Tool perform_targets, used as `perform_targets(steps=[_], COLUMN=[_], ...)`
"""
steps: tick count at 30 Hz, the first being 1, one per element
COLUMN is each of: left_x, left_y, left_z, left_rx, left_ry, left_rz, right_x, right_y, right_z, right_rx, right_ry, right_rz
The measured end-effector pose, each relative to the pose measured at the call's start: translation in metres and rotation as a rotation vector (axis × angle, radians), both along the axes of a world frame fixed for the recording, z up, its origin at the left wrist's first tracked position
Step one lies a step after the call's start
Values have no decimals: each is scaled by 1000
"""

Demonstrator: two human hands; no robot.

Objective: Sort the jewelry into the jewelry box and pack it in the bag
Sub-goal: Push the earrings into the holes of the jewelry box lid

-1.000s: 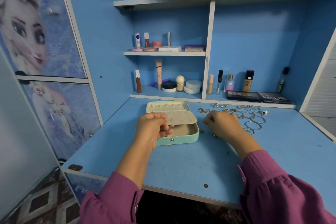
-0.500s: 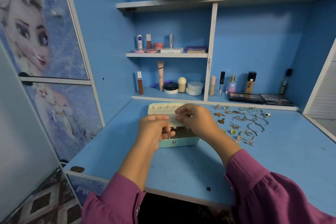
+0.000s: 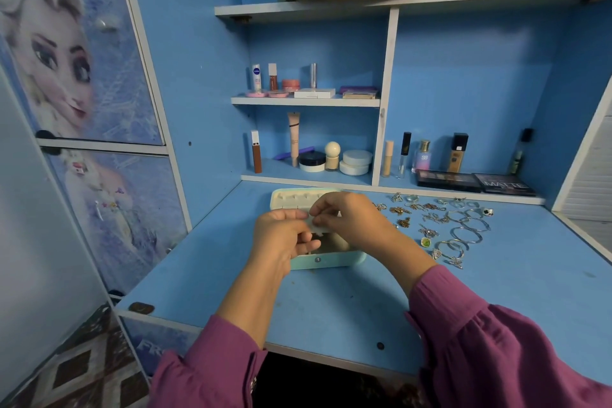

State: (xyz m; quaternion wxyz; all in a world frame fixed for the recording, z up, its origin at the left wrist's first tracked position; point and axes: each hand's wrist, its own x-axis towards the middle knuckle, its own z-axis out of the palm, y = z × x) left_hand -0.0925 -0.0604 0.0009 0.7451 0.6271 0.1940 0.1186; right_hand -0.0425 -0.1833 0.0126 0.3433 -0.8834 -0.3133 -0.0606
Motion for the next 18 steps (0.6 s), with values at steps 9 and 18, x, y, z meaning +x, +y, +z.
perform_targets(steps=[9,18], left_x=[1,2], left_y=[0,-1], left_z=[-1,-1], left_rx=[-8,-4], left_ry=[2,5], left_rz=[15,26], right_x=[4,6], right_y=[2,7], right_z=[10,12], right_rx=[-230,-450], right_ry=[-142,-207], right_rz=[-1,7])
